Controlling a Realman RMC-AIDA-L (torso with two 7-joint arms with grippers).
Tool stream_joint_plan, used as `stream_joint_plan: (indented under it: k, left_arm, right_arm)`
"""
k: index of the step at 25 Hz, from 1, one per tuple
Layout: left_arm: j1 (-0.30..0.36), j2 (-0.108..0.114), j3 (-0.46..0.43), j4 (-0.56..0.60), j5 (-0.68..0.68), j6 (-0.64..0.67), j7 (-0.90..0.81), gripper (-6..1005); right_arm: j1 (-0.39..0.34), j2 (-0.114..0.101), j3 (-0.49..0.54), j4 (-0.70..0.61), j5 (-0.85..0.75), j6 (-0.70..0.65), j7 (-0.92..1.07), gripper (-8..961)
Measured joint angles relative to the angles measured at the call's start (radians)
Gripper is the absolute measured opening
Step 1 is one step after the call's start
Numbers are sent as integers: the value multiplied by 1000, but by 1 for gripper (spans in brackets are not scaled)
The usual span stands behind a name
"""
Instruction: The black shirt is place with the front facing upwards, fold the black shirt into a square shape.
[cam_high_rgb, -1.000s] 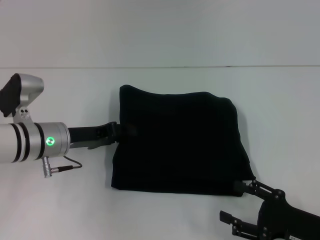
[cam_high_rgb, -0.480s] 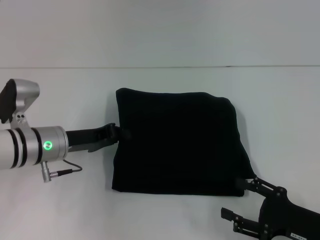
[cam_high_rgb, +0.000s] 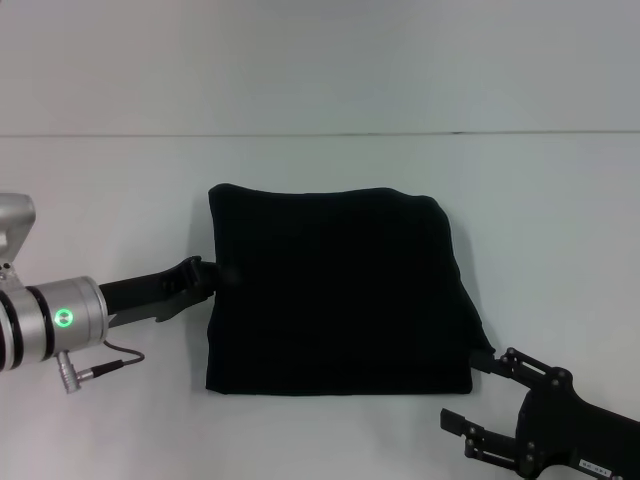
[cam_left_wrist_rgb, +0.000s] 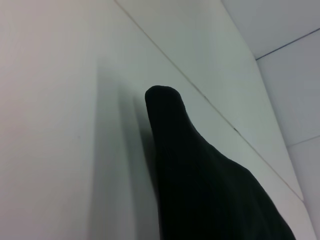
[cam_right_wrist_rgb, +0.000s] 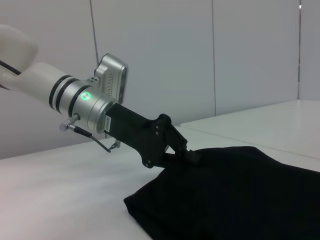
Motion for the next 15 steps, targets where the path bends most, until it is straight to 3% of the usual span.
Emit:
stream_joint_plan:
  k: [8, 13, 15]
  left_arm:
    - [13, -1, -13, 4, -2, 16, 16, 99]
    - [34, 4, -34, 49, -3, 68, 124, 111]
    - [56, 1, -55, 97, -5, 96, 188, 181]
  right_arm:
    - [4, 0, 0, 4, 0, 0, -3, 836]
    - [4, 0, 20, 6, 1, -6, -6, 837]
    - [3, 0, 39, 6, 1, -13, -7, 837]
